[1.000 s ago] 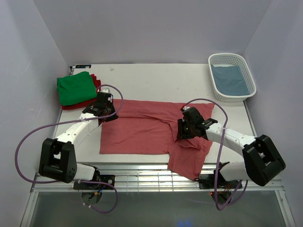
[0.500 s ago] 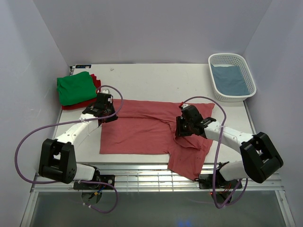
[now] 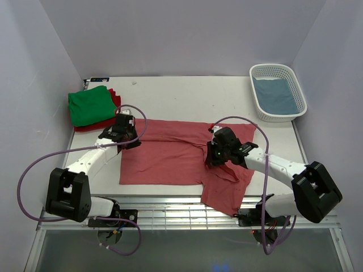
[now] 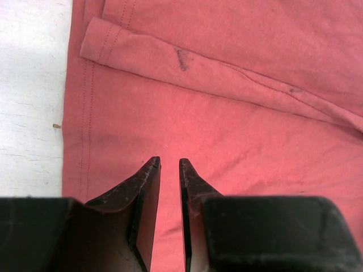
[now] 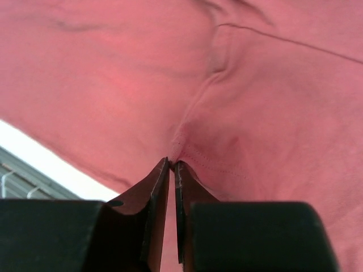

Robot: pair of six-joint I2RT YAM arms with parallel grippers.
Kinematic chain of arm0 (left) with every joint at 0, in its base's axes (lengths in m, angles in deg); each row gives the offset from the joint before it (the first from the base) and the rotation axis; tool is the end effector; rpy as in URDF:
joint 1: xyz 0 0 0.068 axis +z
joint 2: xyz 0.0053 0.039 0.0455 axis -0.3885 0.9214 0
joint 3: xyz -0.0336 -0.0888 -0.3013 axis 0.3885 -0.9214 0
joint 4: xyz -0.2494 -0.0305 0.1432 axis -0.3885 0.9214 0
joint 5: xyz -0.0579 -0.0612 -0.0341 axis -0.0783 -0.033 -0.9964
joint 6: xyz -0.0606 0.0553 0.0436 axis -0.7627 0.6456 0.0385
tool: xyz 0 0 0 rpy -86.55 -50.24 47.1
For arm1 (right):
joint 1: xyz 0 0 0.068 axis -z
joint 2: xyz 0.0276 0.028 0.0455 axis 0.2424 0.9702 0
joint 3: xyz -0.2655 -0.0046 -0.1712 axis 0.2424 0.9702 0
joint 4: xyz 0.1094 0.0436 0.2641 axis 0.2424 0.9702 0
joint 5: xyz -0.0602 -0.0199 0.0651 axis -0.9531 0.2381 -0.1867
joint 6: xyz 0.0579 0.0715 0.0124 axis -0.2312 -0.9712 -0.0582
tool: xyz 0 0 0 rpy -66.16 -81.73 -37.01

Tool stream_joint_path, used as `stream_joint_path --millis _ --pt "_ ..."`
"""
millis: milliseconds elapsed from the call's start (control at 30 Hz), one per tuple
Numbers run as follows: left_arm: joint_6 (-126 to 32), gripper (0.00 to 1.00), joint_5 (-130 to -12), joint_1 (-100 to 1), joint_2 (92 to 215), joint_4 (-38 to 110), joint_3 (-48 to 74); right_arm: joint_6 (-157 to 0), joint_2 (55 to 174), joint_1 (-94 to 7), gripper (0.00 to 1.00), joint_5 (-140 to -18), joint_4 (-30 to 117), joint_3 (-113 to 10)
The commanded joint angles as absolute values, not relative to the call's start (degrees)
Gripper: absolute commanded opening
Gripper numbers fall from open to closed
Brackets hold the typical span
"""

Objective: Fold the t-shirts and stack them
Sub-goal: Fold the flattened tshirt in 1/3 of the way

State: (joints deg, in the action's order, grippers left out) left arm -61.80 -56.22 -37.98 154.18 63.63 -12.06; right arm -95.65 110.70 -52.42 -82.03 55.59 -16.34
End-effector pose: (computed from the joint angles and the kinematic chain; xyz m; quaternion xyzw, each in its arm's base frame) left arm 0.2991 -0.0705 0.2034 -0.1117 0.9449 -0.0544 0.3027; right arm 0.2383 0.1973 0.1796 -0.1311 0.9274 0.2125 0.2787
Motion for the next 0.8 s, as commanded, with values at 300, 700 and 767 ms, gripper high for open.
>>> stream_joint_path --millis 300,700,767 --pt "-62.61 0.31 -56.78 -38.07 151.83 62.98 -13.5 -97.13 105.53 -58.41 0.15 -76.76 56.7 -12.34" --pt "-61.38 0.31 -52.86 -38.07 149.9 65.08 -12.44 -101.08 97.98 -58.59 0.4 -95.29 69.69 -21.13" --pt "-62.08 0.32 -49.16 -38.07 149.19 70.08 -12.0 -104.94 97.89 -58.59 0.4 -98.9 75.74 -23.32"
